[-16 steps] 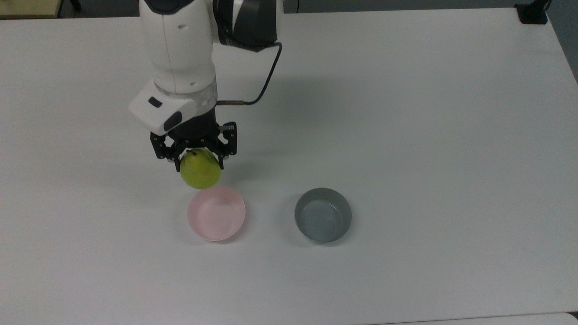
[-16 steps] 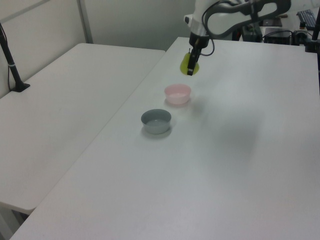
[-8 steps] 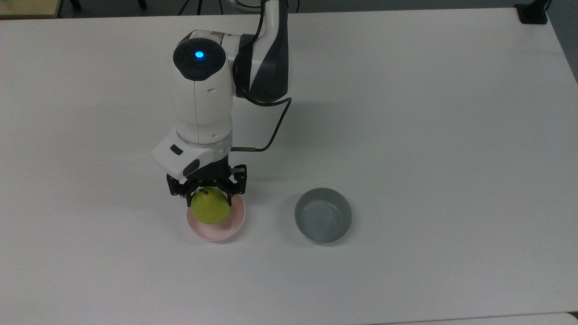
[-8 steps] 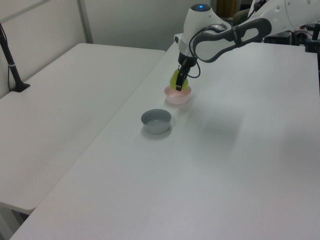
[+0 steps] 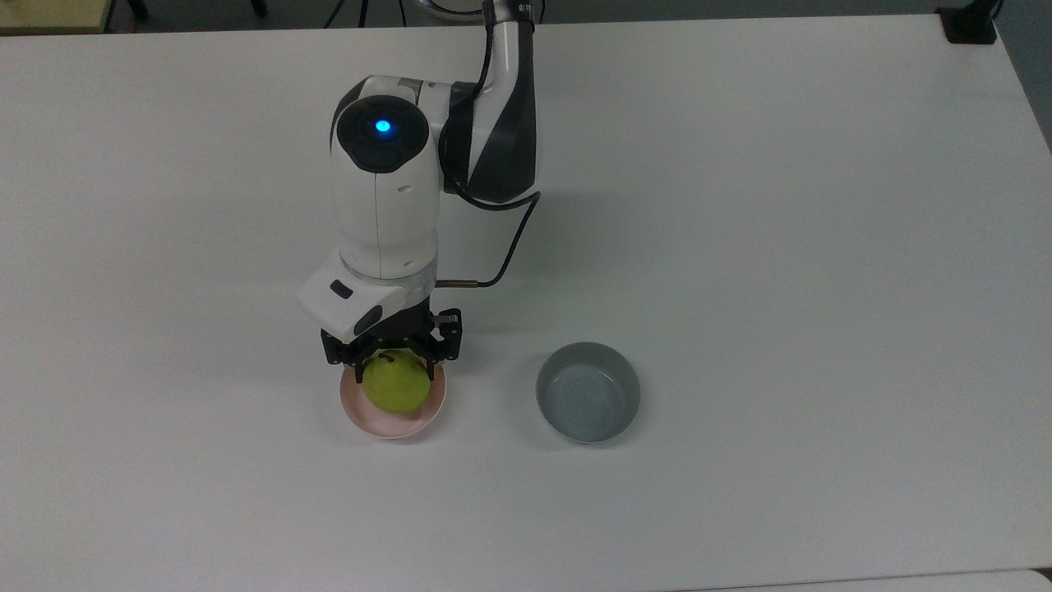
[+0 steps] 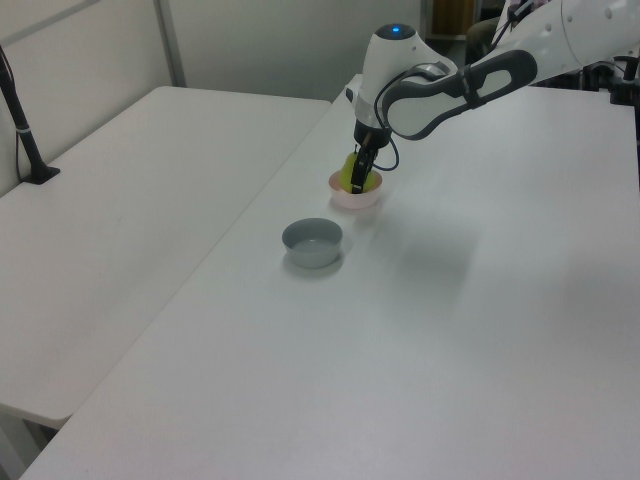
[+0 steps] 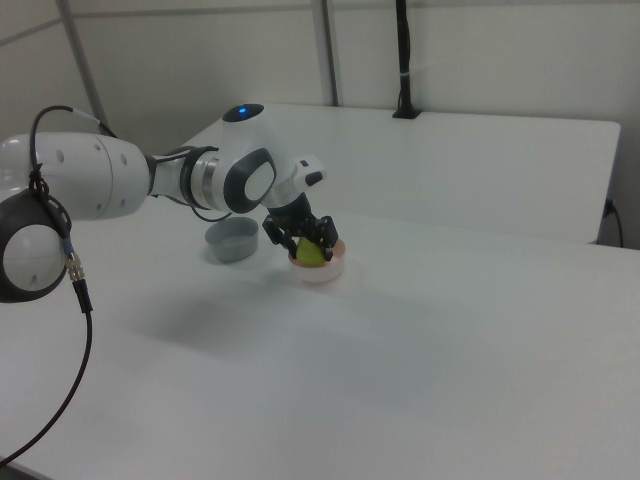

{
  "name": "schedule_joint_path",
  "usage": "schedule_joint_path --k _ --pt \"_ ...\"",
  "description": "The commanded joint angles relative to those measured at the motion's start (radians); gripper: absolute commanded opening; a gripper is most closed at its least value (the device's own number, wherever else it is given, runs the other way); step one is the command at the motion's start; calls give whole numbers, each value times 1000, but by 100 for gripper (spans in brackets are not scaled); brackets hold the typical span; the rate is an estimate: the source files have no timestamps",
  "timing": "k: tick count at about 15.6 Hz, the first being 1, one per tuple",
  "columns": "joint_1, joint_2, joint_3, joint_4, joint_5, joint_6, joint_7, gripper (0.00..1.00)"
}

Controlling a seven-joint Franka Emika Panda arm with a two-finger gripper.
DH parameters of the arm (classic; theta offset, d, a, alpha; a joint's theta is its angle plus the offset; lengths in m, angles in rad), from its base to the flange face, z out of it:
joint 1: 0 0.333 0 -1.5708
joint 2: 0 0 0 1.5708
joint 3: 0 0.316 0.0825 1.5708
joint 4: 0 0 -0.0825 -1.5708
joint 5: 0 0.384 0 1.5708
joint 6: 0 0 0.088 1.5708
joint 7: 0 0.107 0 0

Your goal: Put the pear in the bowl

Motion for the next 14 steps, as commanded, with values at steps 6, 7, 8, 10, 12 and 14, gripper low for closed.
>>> schedule_joint_path --k 6,7,8,10,12,14 --pt "14 -24 -9 6 13 18 20 100" --pt "13 -30 -10 6 14 17 20 100" --pt "13 -41 -12 6 14 17 20 100" --pt "11 -58 -12 5 16 12 20 100" --pt "13 -92 -13 -19 16 5 22 100" --pt "10 -159 -13 -67 10 0 58 100"
